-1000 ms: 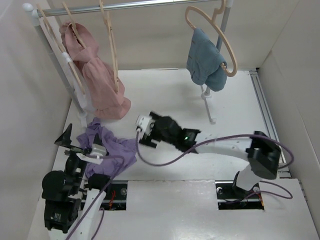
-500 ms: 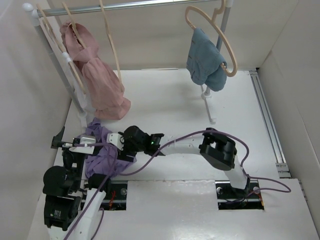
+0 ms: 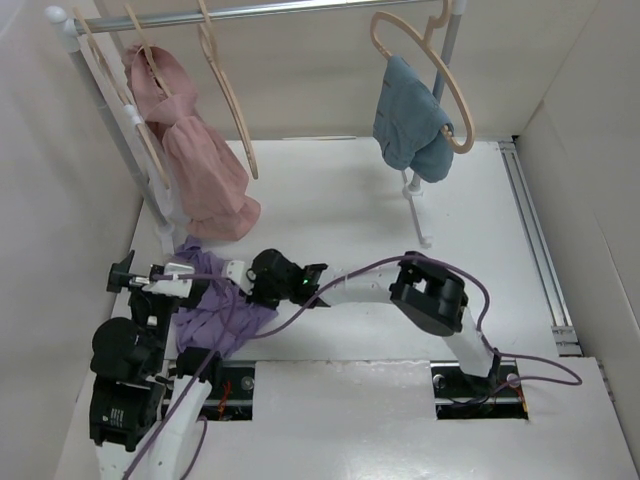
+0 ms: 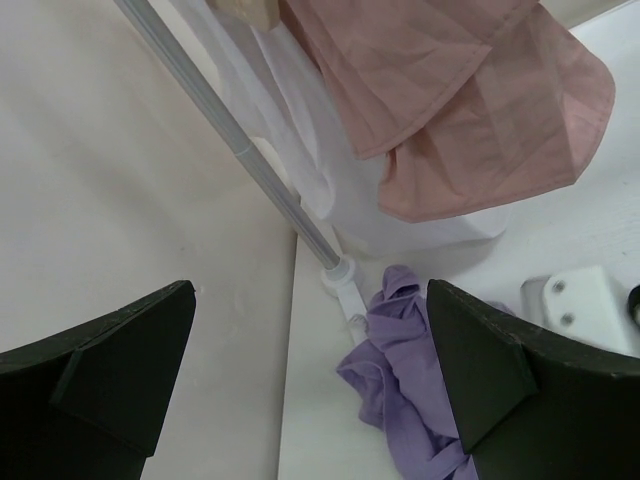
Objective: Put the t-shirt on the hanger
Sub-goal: Move the tshirt to the center of the board
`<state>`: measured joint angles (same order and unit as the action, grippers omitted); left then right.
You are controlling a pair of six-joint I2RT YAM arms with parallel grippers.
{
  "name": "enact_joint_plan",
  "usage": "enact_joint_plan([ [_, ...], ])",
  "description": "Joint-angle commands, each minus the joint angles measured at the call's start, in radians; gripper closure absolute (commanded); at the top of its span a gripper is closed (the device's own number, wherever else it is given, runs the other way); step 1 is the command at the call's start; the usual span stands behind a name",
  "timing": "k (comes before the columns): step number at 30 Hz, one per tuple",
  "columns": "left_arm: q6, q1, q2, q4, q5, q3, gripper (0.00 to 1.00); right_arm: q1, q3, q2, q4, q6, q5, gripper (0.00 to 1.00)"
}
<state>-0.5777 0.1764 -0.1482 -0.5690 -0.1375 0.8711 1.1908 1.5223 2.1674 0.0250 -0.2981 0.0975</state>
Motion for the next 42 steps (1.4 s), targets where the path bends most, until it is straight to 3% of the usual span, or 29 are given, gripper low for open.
enact_joint_plan([
  [1, 0.001, -0.002, -0.027, 0.054, 0.039, 0.048, 0.00, -0.124, -0.142, -0.127, -0.013, 0.094, -0.049, 1.00],
  [5, -0.042, -0.002, -0.062, -0.012, 0.178, 0.074, 0.19, -0.360, -0.475, -0.430, -0.057, 0.261, -0.024, 1.00],
  [6, -0.056, -0.002, -0.071, -0.032, 0.179, 0.074, 0.22, -0.361, -0.476, -0.478, -0.057, 0.273, -0.024, 1.00],
  [11, -0.188, -0.002, -0.154, -0.193, 0.482, 0.106, 0.37, -0.544, -0.724, -0.717, 0.016, 0.327, -0.024, 1.00],
  [14, -0.236, -0.002, -0.237, -0.287, 0.562, 0.106, 0.43, -0.627, -0.758, -0.764, 0.079, 0.338, -0.001, 0.86],
  [15, -0.267, -0.002, -0.261, -0.314, 0.582, 0.106, 0.44, -0.640, -0.758, -0.774, 0.091, 0.338, -0.001, 0.73],
  [18, -0.382, -0.002, -0.344, -0.385, 0.645, 0.037, 0.40, -0.649, -0.728, -0.793, 0.139, 0.327, 0.016, 0.72],
  [19, -0.399, -0.002, -0.359, -0.385, 0.656, 0.014, 0.37, -0.649, -0.709, -0.793, 0.160, 0.327, 0.007, 0.76],
  [22, -0.473, -0.002, -0.416, -0.348, 0.685, -0.075, 0.34, -0.669, -0.644, -0.784, 0.220, 0.341, 0.037, 1.00],
  [27, -0.565, -0.002, -0.583, -0.255, 0.705, -0.129, 0.32, -0.720, -0.611, -0.825, 0.295, 0.436, 0.076, 1.00],
  [28, -0.565, -0.002, -0.614, -0.241, 0.705, -0.129, 0.30, -0.747, -0.600, -0.825, 0.350, 0.457, 0.076, 0.94],
  [31, -0.556, 0.052, -0.730, -0.192, 0.636, -0.144, 0.30, -0.790, -0.591, -0.814, 0.415, 0.458, 0.125, 0.51],
  [32, -0.556, 0.072, -0.755, -0.177, 0.616, -0.156, 0.30, -0.790, -0.571, -0.814, 0.424, 0.458, 0.104, 0.43],
  [33, -0.542, 0.099, -0.777, -0.152, 0.592, -0.168, 0.30, -0.790, -0.556, -0.814, 0.424, 0.458, 0.069, 0.21],
  [35, -0.458, 0.228, -0.827, -0.044, 0.494, -0.204, 0.28, -0.760, -0.506, -0.793, 0.473, 0.447, -0.050, 0.01],
  [37, -0.406, 0.340, -0.855, 0.033, 0.429, -0.217, 0.19, -0.760, -0.415, -0.723, 0.509, 0.438, -0.091, 0.01],
  [39, -0.305, 0.492, -0.895, 0.171, 0.340, -0.228, 0.04, -0.770, -0.349, -0.667, 0.532, 0.426, -0.064, 0.01],
  [42, -0.271, 0.532, -0.993, 0.300, 0.338, -0.228, 0.00, -0.770, -0.311, -0.571, 0.541, 0.404, -0.032, 0.10],
])
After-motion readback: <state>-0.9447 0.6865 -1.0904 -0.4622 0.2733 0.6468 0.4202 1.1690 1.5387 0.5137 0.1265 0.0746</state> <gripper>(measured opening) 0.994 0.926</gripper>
